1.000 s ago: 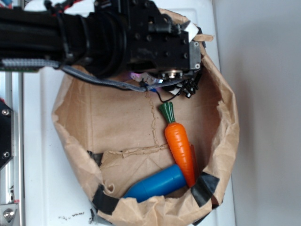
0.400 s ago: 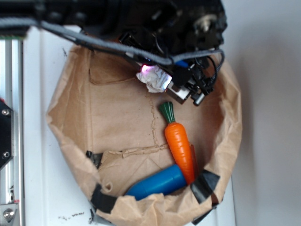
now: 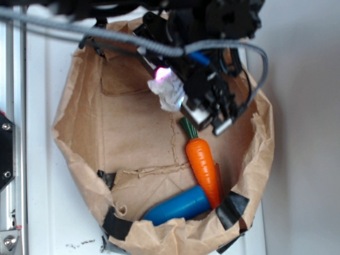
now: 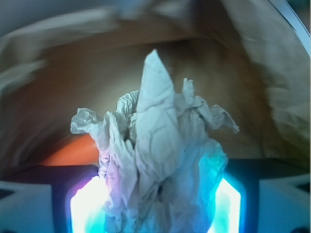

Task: Grab the white paper.

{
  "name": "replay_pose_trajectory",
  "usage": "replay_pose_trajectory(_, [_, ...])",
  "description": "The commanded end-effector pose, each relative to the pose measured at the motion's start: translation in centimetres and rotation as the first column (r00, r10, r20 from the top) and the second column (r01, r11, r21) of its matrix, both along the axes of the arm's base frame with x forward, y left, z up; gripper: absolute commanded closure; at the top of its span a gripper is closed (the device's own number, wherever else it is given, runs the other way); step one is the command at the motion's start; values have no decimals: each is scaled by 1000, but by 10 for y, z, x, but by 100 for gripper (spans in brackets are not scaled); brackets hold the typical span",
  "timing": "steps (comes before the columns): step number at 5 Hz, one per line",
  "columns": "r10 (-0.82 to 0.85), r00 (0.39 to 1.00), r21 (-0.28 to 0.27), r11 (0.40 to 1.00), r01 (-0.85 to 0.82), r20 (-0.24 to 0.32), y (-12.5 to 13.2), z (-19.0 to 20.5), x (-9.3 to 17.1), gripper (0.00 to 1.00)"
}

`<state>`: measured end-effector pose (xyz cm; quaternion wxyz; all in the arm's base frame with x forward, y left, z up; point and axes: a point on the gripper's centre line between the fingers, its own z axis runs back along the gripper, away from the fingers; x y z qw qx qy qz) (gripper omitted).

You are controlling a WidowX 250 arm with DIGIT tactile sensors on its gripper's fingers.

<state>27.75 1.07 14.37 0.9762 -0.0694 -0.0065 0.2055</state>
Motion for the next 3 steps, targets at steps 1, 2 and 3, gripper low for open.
replay_pose_trajectory(1, [-437,894,10,899,438,97,-23,12,-7,100])
replay_pose_trajectory(2, [-446,887,45,895,443,118,-23,14,-13,100])
replay_pose_trajectory(3, [-424,897,89,905,415,128,-17,16,-15,63])
